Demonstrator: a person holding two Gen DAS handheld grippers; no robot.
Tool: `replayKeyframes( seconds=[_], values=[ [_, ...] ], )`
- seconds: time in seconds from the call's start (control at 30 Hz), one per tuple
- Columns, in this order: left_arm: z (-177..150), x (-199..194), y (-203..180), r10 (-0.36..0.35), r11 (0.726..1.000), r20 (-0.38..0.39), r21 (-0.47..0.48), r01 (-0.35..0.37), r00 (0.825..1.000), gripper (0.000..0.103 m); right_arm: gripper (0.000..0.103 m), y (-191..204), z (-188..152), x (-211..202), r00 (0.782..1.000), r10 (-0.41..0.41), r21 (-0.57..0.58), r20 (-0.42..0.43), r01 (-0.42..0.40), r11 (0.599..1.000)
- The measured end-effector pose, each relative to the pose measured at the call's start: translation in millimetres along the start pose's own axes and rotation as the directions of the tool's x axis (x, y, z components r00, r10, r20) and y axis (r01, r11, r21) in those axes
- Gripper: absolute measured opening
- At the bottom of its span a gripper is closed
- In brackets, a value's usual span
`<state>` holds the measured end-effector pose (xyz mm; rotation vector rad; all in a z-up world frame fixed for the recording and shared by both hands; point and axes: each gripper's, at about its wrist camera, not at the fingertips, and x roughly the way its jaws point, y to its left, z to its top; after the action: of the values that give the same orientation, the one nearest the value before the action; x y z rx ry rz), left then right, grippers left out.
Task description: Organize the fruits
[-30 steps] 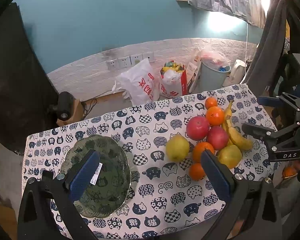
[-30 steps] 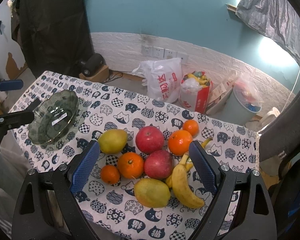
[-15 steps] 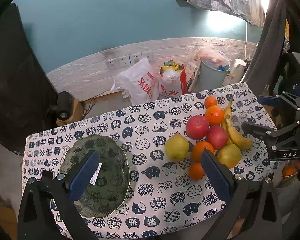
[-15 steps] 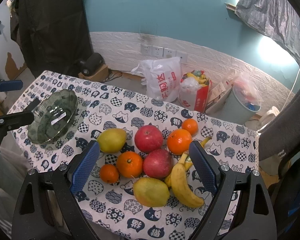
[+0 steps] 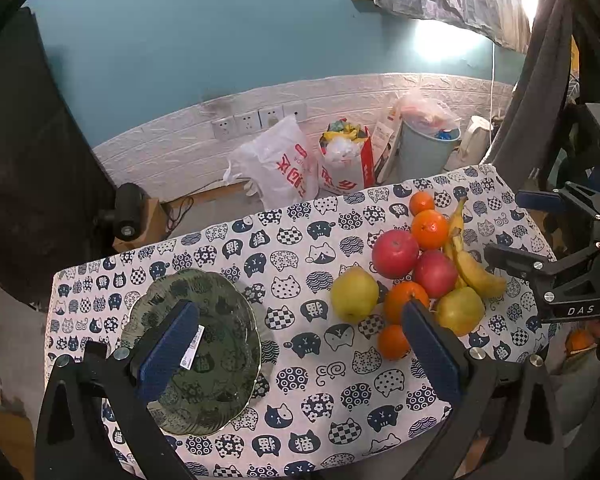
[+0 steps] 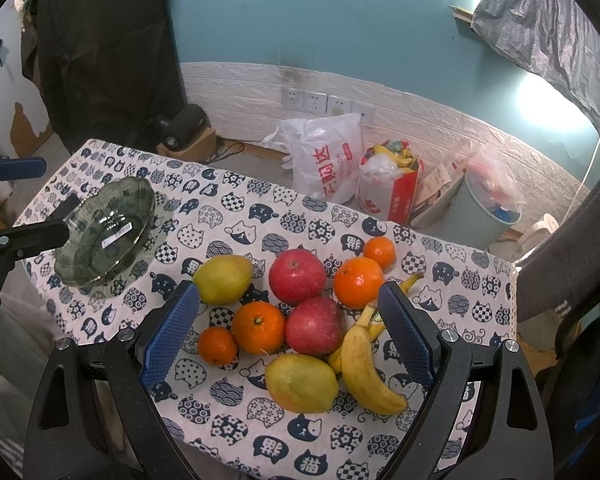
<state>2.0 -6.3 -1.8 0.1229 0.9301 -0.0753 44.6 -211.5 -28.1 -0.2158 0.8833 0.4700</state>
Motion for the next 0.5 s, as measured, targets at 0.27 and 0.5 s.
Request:
replayKeyframes(
  seconds=[0.27, 0.5],
  values=[
    [-0.2, -0.2, -0.3, 0.000, 1.000, 0.000, -0.001, 0.000, 1.000, 0.102, 0.089, 0.6, 0.4, 0.1, 1.000, 0.000, -0.001, -0.001, 0.000, 1.000],
    [-2.0, 1.0, 0.4, -0.002, 1.000, -0.002, 0.000, 0.002, 1.000, 0.102, 0.089, -0.2, -0.9, -0.1, 1.000, -0.001, -0.001, -0.001, 0.001, 1.000]
  ],
)
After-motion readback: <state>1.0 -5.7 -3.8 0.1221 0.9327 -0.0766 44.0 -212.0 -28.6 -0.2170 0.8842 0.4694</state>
